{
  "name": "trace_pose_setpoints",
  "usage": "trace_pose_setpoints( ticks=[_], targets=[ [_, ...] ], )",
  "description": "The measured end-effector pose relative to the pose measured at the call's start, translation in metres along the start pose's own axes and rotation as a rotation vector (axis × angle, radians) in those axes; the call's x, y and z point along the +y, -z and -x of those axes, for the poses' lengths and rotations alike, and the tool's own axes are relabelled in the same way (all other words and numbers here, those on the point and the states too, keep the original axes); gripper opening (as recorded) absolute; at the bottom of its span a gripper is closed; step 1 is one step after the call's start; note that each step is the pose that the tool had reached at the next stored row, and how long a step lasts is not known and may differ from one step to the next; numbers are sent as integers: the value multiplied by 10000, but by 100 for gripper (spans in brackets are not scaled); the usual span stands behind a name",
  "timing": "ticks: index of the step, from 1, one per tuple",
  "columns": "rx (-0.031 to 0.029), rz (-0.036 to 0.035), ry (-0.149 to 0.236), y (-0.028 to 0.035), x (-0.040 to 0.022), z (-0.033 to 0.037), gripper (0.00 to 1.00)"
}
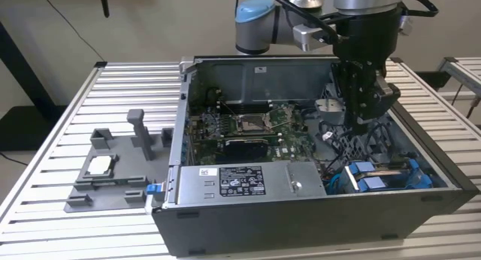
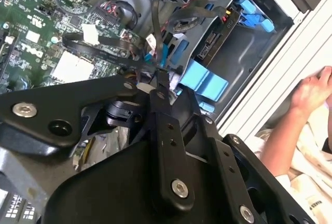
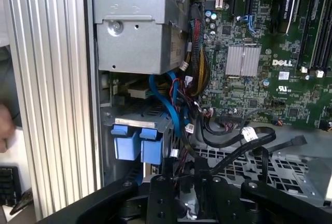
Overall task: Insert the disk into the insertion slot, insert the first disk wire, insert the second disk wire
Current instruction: 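Insert the second disk wire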
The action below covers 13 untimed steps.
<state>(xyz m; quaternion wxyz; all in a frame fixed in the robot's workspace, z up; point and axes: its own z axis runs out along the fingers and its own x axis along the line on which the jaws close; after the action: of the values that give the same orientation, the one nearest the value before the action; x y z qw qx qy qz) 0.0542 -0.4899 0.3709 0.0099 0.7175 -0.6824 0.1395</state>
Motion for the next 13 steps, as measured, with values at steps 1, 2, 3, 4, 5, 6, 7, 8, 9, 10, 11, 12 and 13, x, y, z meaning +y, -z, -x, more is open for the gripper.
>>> trace_pose_setpoints(
  ticks=[1,2,3,4,5,6,7,8,9,10,11,12,13],
  targets=[
    [14,-5,2,-3,1,1,31],
    [28,-9,3,-8,2,2,31],
    [47,-11,6,-14,3,3,31],
    [65,-14,8,-21,5,5,31],
    [78,-21,9,-27,6,6,31],
    [85,-30,9,-31,7,8,31],
    [86,-37,8,-33,7,8,31],
    [88,-39,7,-33,7,8,31],
    [88,-42,6,-33,7,7,29],
    [87,-44,6,-34,7,7,29],
    [86,-46,5,-34,7,8,29],
    [86,-46,5,-35,8,7,21],
    [83,-47,4,-36,8,5,21]
  ],
)
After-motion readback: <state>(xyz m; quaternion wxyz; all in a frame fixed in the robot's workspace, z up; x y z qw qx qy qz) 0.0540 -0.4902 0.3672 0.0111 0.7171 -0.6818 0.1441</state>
